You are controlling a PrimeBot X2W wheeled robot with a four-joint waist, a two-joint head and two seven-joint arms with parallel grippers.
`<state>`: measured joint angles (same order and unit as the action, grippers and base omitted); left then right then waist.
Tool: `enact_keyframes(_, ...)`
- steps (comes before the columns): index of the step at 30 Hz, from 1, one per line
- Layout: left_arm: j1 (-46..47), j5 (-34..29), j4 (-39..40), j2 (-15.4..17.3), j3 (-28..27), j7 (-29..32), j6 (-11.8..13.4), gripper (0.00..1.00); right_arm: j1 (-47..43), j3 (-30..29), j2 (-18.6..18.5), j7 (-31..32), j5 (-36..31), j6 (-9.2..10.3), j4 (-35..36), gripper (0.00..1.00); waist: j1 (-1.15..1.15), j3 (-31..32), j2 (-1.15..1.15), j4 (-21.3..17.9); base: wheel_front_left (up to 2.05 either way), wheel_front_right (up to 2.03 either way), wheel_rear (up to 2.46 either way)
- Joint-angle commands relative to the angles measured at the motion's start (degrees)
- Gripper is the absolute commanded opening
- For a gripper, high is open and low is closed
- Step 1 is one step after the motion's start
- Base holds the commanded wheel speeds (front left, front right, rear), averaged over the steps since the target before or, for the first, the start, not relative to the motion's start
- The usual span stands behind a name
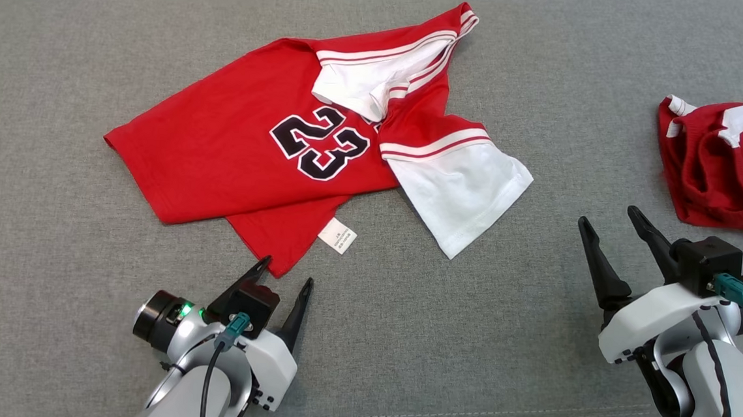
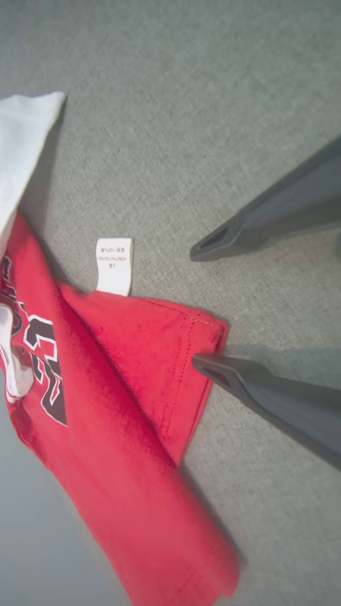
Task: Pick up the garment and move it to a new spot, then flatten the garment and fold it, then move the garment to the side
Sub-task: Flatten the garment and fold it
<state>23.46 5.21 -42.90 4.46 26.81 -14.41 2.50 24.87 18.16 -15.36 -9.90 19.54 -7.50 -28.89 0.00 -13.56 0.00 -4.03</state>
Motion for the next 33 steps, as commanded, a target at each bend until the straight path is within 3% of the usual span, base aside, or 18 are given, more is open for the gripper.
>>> enact_keyframes(1,2.53,-0.75,1.27,0.8,-1.9,-0.59,0.02,1.0,-1.31,0.21,-0.24,0.49,-0.76,0.01,1.87,1.0,0.0,-0.28,0.0,-0.12,0.0,0.0,0.0)
enact_keyframes(15,5.96,-2.81,-6.61,1.36,-0.41,-0.59,-0.26,1.0,-1.98,-0.6,0.8,1.73,-1.6,0.01,4.36,1.0,0.0,-1.06,0.0,-0.54,0.0,0.0,0.0)
enact_keyframes(17,6.6,-2.78,-8.03,1.34,-0.3,-0.59,-0.35,0.73,-2.01,-0.59,0.96,1.89,-1.5,0.01,4.72,1.0,0.0,-1.1,0.0,-0.52,0.0,0.0,0.0)
enact_keyframes(18,6.83,-2.73,-8.65,1.34,-0.25,-0.59,-0.46,0.46,-2.03,-0.59,0.97,1.94,-1.51,0.01,4.89,1.0,0.0,-1.09,0.0,-0.5,0.0,0.0,0.0)
enact_keyframes(19,6.83,-2.73,-8.65,1.34,-0.25,-0.59,-0.46,0.46,-2.03,-0.59,0.97,1.94,-1.51,0.01,4.89,1.0,0.0,-1.09,0.0,-0.5,0.0,0.0,0.0)
enact_keyframes(23,7.24,-2.53,-9.79,1.23,-0.03,-0.59,-0.66,0.13,-2.31,-0.8,1.01,2.05,-1.21,0.01,5.45,1.0,0.0,-0.85,0.0,-0.11,0.0,0.0,0.0)
enact_keyframes(25,7.16,-2.41,-9.87,1.12,0.07,-0.59,-0.62,0.08,-2.58,-0.86,1.04,2.11,-0.95,0.01,5.7,1.0,0.0,-0.65,0.0,0.28,0.0,0.0,0.0)
enact_keyframes(33,5.95,-1.74,-5.85,1.55,-0.17,-0.59,-0.76,0.08,-4.53,-1.19,0.99,2.44,1.39,0.01,6.23,1.0,0.0,0.46,0.0,2.68,0.0,0.0,0.0)
